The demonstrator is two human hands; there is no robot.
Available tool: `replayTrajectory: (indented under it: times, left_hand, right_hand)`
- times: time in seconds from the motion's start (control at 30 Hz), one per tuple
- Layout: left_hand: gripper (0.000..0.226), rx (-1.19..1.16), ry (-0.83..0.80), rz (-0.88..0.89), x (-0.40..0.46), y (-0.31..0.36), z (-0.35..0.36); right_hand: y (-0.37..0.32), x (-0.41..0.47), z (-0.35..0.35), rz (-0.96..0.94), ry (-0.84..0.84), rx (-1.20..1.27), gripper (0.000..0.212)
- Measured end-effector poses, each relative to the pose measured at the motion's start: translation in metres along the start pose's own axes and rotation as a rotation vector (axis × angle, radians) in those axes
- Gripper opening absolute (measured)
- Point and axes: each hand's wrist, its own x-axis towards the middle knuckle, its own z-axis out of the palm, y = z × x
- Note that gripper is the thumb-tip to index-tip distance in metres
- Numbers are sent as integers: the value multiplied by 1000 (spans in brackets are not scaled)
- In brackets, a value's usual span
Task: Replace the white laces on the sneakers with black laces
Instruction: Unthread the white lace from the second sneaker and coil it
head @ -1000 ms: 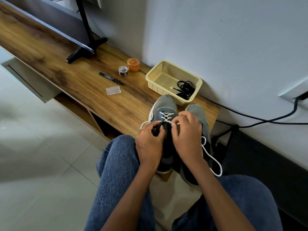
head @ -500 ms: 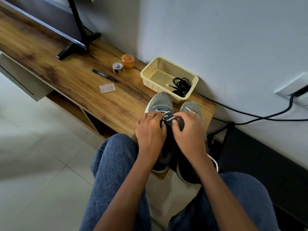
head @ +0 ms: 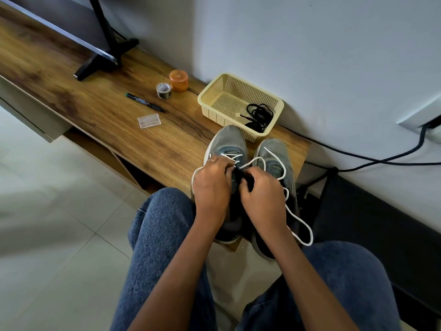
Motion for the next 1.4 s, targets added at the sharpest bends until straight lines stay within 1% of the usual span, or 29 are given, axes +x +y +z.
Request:
replayTrajectory:
  times: [0.1,0.27,0.33,0.37,0.4,0.47,0.53,0.63,0.73,0.77,0.8,0.87,0.93,1.0,1.07,1.13,1.2,1.3,1.33,1.4]
  left_hand:
    - [8,-92,19,-84,-2,2,-1]
    - [3,-309,96,-307,-2,8,-5]
    - [5,-328,90,-322,-3,7,-3]
    - [7,-306,69,-285,-3,5,-1]
    - [13,-259,40,-210,-3,4,1]
    - [30,-102,-22,-19,-5,1,6]
    - [38,55,-41,93,-5,-1,7]
    - [28,135,9,132,-4,-4,7]
    - [10,93,80,204,-4,-5,5]
    - [7,70,97,220,-3,-4,5]
    - [5,48,106,216,-4,-3,5]
    - [6,-5,98,145,-6,0,5]
    - [9,-124,78,3,-7,2,5]
    - [7,-271,120,-150,-7,5,3]
    - [5,-324,172,-219,-6,6,3]
    - [5,-319,170,-200,-7,5,4]
    - [12,-264,120,-110,-6,4,3]
    - [33,-8,16,98,-5,-3,6]
    - [35,71,-1,140,-5,-5,7]
    - [33,151,-11,174,-5,-8,9]
  right_hand:
    - [1,0,0,21,25,55,12]
    - [2,0,-1,32,37,84,8]
    - [3,0,0,32,34,89,9]
    - [3,0,0,31,34,90,8]
    - [4,0,0,29,34,89,8]
    - [6,1,-1,28,31,86,8]
    - [7,1,-1,32,27,86,9]
    - [8,1,-1,29,27,93,8]
    - [8,1,-2,38,23,100,8]
    - [8,1,-2,39,24,102,8]
    - [8,0,-2,41,28,104,9]
    - [7,0,-2,45,40,113,9]
    - [7,0,-3,50,50,119,9]
    - [6,0,-2,53,54,128,10]
    - [6,0,-2,50,54,130,10]
    - [7,0,-1,52,54,119,9]
    - [8,0,-1,59,49,111,9]
    - [9,1,-2,70,38,106,9]
    - [9,0,-2,69,39,106,10]
    - [8,0,-2,61,38,105,11]
